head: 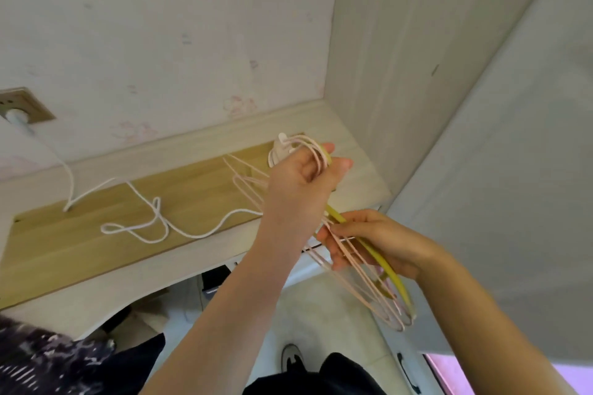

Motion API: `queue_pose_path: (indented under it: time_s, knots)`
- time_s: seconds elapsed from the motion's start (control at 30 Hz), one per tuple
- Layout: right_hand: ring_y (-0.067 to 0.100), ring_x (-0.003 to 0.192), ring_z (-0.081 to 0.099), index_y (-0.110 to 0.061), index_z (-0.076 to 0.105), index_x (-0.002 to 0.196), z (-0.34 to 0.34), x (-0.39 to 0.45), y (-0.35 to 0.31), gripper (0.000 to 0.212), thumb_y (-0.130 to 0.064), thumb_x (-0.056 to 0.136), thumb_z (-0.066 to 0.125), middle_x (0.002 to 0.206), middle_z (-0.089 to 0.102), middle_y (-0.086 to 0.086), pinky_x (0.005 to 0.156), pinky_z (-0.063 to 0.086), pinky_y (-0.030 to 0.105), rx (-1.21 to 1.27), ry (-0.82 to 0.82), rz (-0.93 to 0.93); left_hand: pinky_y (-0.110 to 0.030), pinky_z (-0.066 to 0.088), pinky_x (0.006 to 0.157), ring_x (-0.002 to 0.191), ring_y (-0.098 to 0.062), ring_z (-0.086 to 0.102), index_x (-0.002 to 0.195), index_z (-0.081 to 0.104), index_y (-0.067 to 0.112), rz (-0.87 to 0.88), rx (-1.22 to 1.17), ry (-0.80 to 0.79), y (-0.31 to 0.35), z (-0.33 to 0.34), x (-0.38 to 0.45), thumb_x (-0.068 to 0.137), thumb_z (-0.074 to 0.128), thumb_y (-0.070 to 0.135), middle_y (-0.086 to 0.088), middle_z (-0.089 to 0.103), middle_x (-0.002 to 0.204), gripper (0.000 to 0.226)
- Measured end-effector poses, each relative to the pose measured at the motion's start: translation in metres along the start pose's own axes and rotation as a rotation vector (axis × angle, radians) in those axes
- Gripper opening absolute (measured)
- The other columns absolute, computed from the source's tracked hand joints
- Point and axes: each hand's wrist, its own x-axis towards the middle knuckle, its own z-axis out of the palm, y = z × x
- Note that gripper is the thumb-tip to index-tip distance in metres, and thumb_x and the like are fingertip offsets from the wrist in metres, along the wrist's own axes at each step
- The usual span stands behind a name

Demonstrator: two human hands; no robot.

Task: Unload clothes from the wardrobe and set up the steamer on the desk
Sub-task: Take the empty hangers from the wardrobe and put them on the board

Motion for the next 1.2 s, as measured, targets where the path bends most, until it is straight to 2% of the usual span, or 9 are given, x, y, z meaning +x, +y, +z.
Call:
queue_pose_path:
  time_s: [0.1, 0.2, 0.3, 0.43, 0.53, 0.67, 0.83, 1.03, 1.2]
  knots:
    - [0.025, 0.067, 0.062, -0.008, 0.074, 0.085, -0.008, -0.006, -0.011, 0.025, -0.021, 0.093, 0.054, 0.081, 0.064, 0.015, 0.068, 0.056, 0.034, 0.091, 0.035, -0.014, -0.010, 0.046, 0.082, 0.089, 0.009, 0.062, 0.095, 0.072, 0.013, 0.037, 0.025, -0.074, 0.011, 0.013, 0.006, 0.094, 0.057, 0.019, 0.011, 0.073, 0.091, 0.016]
    - [0.023, 0.064, 0.057, -0.004, 0.072, 0.091, -0.024, -0.014, -0.020, 0.025, -0.024, 0.090, 0.057, 0.079, 0.060, 0.014, 0.067, 0.053, 0.033, 0.134, 0.086, -0.019, -0.023, 0.045, 0.091, 0.096, -0.006, 0.063, 0.089, 0.072, 0.014, 0.004, 0.042, -0.162, 0.021, 0.027, 0.017, 0.096, 0.054, 0.027, 0.004, 0.074, 0.095, 0.024]
    - [0.019, 0.063, 0.052, 0.002, 0.069, 0.102, -0.045, -0.018, -0.025, 0.034, -0.026, 0.084, 0.062, 0.075, 0.055, 0.012, 0.064, 0.048, 0.030, 0.137, 0.163, -0.021, -0.015, 0.045, 0.091, 0.097, -0.002, 0.065, 0.104, 0.067, 0.002, -0.065, -0.023, -0.252, 0.030, 0.041, 0.033, 0.098, 0.047, 0.034, 0.000, 0.075, 0.098, 0.039]
    - [0.019, 0.067, 0.061, 0.001, 0.071, 0.102, -0.066, -0.013, -0.034, 0.033, -0.023, 0.080, 0.065, 0.079, 0.063, 0.011, 0.070, 0.058, 0.032, 0.202, 0.209, -0.003, -0.018, 0.046, 0.094, 0.101, -0.007, 0.067, 0.111, 0.064, 0.001, -0.110, -0.112, -0.324, 0.030, 0.052, 0.058, 0.101, 0.034, 0.038, -0.006, 0.075, 0.099, 0.048]
    - [0.020, 0.068, 0.064, 0.006, 0.066, 0.108, -0.082, 0.002, -0.041, 0.041, -0.020, 0.077, 0.067, 0.081, 0.066, 0.013, 0.073, 0.058, 0.034, 0.253, 0.228, -0.007, -0.018, 0.050, 0.088, 0.098, -0.013, 0.069, 0.109, 0.064, -0.003, -0.122, -0.171, -0.351, 0.025, 0.058, 0.082, 0.103, 0.036, 0.027, -0.013, 0.073, 0.100, 0.042]
    - [0.018, 0.062, 0.055, 0.010, 0.062, 0.112, -0.108, 0.032, -0.052, 0.034, -0.015, 0.089, 0.061, 0.070, 0.057, 0.008, 0.061, 0.052, 0.029, 0.229, 0.206, 0.031, -0.015, 0.052, 0.074, 0.089, -0.012, 0.071, 0.107, 0.066, -0.001, -0.177, -0.188, -0.353, 0.013, 0.067, 0.119, 0.102, 0.040, 0.023, -0.011, 0.074, 0.097, 0.036]
    - [0.013, 0.056, 0.046, 0.006, 0.068, 0.098, -0.146, 0.075, -0.053, 0.027, -0.016, 0.097, 0.052, 0.062, 0.049, 0.001, 0.057, 0.042, 0.025, 0.080, 0.288, 0.049, -0.005, 0.046, 0.056, 0.079, -0.002, 0.068, 0.113, 0.064, -0.001, -0.279, -0.117, -0.301, -0.002, 0.071, 0.165, 0.101, 0.041, 0.023, -0.015, 0.070, 0.107, 0.036]
    - [0.012, 0.051, 0.043, -0.011, 0.064, 0.073, -0.167, 0.132, -0.055, 0.029, -0.013, 0.097, 0.049, 0.059, 0.048, 0.004, 0.050, 0.039, 0.019, -0.343, 0.499, -0.033, -0.041, 0.035, 0.100, 0.097, -0.014, 0.061, 0.074, 0.069, 0.020, -0.415, -0.091, -0.180, -0.039, 0.058, 0.210, 0.097, 0.049, 0.025, -0.001, 0.071, 0.095, 0.032]
    - [0.009, 0.054, 0.046, -0.023, 0.061, 0.065, -0.180, 0.178, -0.040, 0.031, -0.017, 0.094, 0.051, 0.059, 0.052, -0.006, 0.054, 0.038, 0.024, -0.561, 0.557, -0.025, -0.031, 0.042, 0.087, 0.082, -0.011, 0.059, 0.078, 0.064, 0.014, -0.501, -0.121, -0.031, -0.077, 0.039, 0.233, 0.096, 0.053, 0.022, -0.002, 0.062, 0.086, 0.023]
